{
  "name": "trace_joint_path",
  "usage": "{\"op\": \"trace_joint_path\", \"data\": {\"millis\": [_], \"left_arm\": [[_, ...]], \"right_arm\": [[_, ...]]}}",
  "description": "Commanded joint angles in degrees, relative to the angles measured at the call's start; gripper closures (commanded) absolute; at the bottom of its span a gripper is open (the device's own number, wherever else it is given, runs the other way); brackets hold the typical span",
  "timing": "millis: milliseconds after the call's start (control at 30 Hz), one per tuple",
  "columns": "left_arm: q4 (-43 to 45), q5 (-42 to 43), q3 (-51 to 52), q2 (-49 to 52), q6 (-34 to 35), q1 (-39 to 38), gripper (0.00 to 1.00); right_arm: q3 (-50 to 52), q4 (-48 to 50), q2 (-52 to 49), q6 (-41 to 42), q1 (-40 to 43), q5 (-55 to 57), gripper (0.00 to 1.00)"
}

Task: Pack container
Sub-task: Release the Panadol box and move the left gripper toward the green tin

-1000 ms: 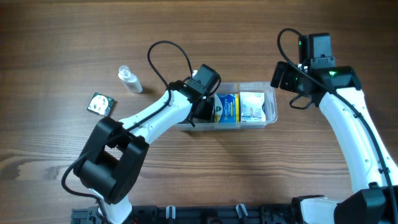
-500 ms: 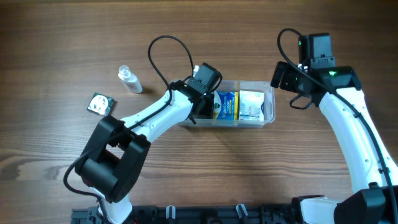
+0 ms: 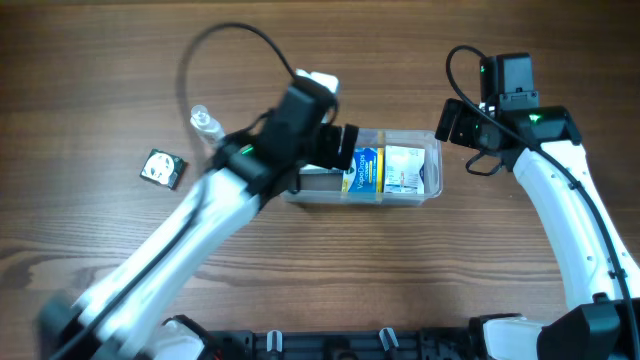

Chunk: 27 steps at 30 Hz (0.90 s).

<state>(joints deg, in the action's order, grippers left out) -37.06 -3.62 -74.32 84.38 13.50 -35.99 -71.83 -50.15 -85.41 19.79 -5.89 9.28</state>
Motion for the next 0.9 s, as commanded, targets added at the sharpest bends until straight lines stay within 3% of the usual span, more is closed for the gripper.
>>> {"op": "trace_joint_path", "data": {"millis": [0,100,167,267,467,600,867], "left_arm": [[-2.97,-3.23,-0.85,-9.35,-7.45,1.27,0.00],[-8.33,-10.64,-0.85,-15.08,-2.62,4.59,0.00],[-13.62,-18.62,-0.85,-18.82,6.95,9.68,0.00],[-19.85,-18.71,-0.85,-22.21,12.81,21.62,0.00],[-25.51,-14.45,-0.83,-20.52,12.72,37.57,0.00],[-25.77,-5.68,-0.74,-15.45,12.68,46.27,0.00],[-21.62,-1.73,-0.74,0.52,11.65,48.46,0.00]], "right_arm": [[-0.55,0.17,-0.70,-0.24,0.24,0.83,0.00],[-0.55,0.17,-0.70,-0.24,0.24,0.83,0.01],[-0.55,0.17,-0.70,-0.24,0.24,0.83,0.00],[-0.55,0.17,-0.70,-0.24,0.24,0.83,0.00],[-0.55,0.17,-0.70,-0.26,0.24,0.83,0.00],[-0.55,0.17,-0.70,-0.24,0.24,0.83,0.00],[-0.55,0.17,-0.70,-0.26,0.24,0.83,0.00]]}}
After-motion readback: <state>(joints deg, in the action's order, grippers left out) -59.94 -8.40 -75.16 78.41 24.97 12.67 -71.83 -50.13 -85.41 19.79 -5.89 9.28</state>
